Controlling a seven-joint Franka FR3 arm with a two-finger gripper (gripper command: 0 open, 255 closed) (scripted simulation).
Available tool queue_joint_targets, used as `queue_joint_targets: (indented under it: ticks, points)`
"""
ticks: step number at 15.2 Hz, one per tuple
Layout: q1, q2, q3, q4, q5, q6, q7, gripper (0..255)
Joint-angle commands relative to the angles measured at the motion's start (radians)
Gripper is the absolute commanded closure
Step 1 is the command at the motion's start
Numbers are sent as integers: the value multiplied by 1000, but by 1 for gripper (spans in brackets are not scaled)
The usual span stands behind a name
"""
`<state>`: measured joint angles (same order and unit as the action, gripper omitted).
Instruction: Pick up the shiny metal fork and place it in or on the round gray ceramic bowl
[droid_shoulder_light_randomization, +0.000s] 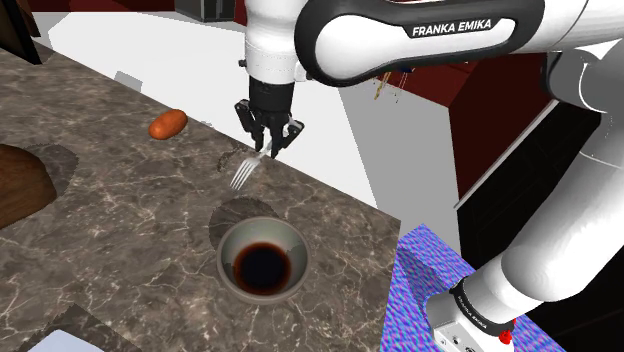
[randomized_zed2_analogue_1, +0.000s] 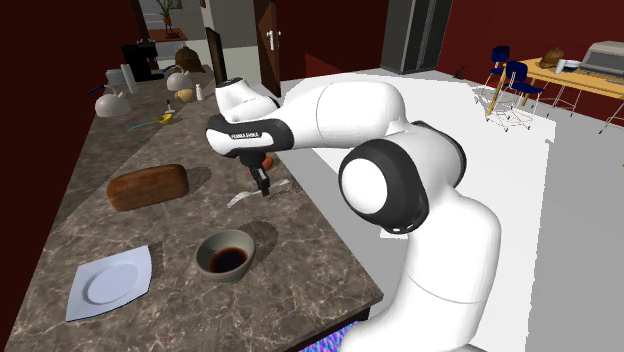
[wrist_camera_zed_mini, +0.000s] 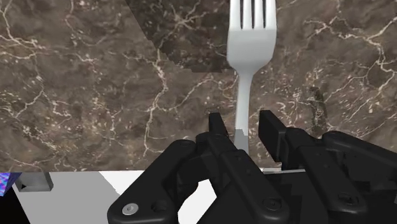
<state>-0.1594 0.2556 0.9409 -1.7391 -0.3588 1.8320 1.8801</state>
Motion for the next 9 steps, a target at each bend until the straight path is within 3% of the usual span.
queue_joint_targets:
  ticks: [1, 9]
  points:
    - [-1, -6, 2, 13, 6, -16, -5, 255]
    - [5, -193, 88, -168, 161, 45, 67, 255]
